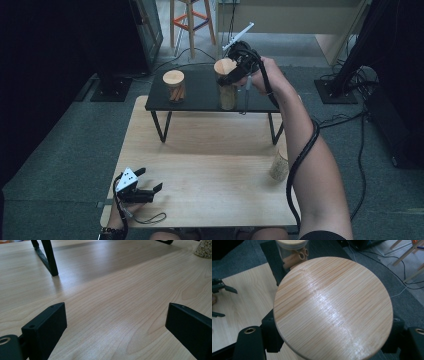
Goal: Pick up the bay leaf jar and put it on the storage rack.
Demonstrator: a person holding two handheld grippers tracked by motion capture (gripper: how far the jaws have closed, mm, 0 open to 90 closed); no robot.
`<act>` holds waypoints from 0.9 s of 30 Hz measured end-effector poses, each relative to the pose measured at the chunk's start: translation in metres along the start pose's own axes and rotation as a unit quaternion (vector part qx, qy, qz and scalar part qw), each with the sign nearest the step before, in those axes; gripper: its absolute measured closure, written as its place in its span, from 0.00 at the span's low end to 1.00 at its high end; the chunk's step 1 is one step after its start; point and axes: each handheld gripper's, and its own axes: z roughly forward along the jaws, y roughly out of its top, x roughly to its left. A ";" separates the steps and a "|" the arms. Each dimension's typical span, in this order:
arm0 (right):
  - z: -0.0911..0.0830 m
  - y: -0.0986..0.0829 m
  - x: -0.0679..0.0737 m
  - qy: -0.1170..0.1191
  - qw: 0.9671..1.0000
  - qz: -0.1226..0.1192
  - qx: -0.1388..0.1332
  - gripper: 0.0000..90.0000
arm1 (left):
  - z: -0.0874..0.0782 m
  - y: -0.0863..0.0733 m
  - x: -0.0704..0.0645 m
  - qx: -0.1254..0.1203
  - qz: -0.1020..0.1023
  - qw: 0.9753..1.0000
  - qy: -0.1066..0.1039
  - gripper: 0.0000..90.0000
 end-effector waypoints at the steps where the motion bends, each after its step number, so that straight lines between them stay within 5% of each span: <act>1: 0.001 0.000 -0.002 0.001 1.000 0.002 -0.001 0.28 | 0.000 0.000 0.000 0.000 0.000 1.000 0.000 0.04; 14: 0.008 -0.005 -0.023 0.007 1.000 0.023 -0.011 0.27 | 0.000 0.000 0.000 0.001 -0.001 1.000 0.002 0.04; 27: 0.013 -0.003 -0.013 -0.026 0.999 0.032 -0.011 0.24 | 0.000 0.000 -0.001 0.001 0.000 1.000 0.002 0.04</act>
